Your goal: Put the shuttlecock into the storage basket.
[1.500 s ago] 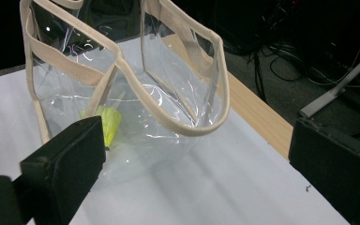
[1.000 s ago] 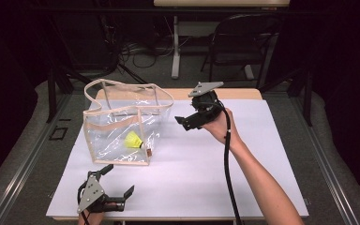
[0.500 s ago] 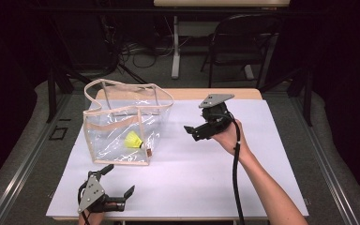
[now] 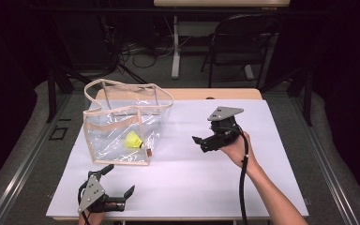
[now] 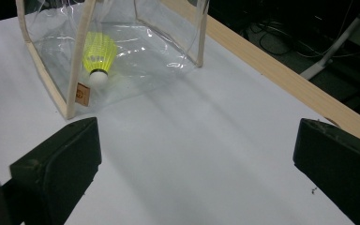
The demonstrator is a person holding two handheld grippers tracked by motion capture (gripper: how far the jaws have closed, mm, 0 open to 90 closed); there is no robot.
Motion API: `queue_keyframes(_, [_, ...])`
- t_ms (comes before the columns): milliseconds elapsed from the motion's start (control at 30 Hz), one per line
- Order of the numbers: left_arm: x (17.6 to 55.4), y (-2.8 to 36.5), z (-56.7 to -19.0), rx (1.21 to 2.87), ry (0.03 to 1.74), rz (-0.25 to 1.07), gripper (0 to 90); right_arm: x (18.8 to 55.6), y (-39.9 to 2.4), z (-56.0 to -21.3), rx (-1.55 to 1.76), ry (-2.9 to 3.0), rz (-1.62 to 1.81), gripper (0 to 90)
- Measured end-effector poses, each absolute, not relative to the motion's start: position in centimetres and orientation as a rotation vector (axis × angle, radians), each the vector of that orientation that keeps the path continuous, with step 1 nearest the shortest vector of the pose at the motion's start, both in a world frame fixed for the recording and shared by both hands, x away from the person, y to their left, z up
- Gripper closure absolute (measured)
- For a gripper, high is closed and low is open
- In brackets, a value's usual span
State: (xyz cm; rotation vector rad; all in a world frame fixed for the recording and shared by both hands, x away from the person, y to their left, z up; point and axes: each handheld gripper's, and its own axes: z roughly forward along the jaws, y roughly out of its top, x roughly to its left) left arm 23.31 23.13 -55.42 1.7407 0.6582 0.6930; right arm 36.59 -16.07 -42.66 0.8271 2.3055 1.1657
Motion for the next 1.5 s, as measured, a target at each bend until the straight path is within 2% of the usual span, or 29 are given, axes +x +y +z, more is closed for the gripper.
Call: queue_keyframes(1500, [23.3,23.0,-55.4,1.746,0.657,0.692,0.2,30.7,-20.3,-49.1,0.935,2.261,1.189,0.7])
